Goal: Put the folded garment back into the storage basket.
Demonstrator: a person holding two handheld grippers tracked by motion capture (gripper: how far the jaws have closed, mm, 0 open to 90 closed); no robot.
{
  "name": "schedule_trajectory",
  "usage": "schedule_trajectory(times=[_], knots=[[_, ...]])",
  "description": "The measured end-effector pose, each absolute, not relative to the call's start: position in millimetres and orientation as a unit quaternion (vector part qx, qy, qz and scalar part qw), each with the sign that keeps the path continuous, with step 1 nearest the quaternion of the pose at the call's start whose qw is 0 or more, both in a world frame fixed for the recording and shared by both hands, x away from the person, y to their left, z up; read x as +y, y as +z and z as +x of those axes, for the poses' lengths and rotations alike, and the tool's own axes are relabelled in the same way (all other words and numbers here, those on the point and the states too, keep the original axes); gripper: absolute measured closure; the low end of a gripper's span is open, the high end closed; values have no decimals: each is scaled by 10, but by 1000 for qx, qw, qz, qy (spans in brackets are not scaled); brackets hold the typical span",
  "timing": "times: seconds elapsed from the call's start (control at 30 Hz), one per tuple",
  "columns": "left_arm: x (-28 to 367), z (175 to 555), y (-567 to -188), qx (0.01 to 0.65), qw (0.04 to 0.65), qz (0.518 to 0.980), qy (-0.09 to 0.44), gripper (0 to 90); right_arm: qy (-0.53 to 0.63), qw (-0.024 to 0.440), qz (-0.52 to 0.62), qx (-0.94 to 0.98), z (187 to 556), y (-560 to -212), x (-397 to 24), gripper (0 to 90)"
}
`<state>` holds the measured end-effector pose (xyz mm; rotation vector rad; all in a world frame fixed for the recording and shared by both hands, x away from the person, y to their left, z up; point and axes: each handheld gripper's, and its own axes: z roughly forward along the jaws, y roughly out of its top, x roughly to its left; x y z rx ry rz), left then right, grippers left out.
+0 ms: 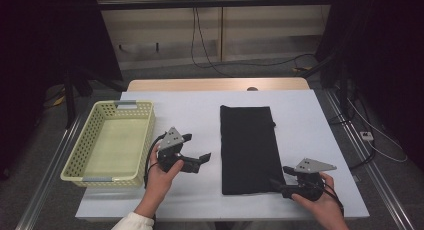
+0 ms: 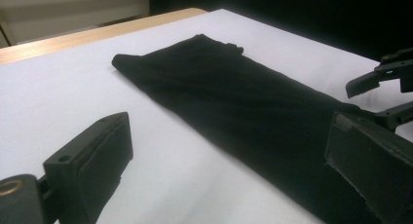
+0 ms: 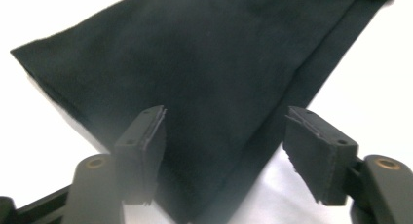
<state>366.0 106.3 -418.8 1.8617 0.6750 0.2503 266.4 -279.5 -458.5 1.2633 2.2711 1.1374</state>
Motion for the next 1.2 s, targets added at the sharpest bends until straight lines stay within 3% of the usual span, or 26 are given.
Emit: schedule_trajectory(times=[0.17,0.57,0.67,0.73,0.77,0.87,1.0,1.2], knots=[[1058,3647,-4182,284,542,784,106,38,388,140,439,798,2650,-4598,-2763,235],[1046,3648,-4202,282,539,787,103,38,363,151,436,810,2601,-4637,-2699,267],[1038,3650,-4195,280,542,786,101,38,367,150,429,812,2599,-4634,-2700,348],[1032,3656,-4199,281,540,787,99,38,381,142,419,811,2587,-4630,-2693,559],[1030,3657,-4202,282,539,787,99,38,389,135,415,812,2586,-4634,-2683,604],[1025,3658,-4207,283,540,787,97,38,393,130,419,808,2591,-4636,-2682,640],[1019,3661,-4215,281,540,788,97,38,402,118,409,811,2596,-4638,-2669,764],[1025,3662,-4207,282,540,787,96,38,400,121,409,811,2603,-4617,-2663,815]])
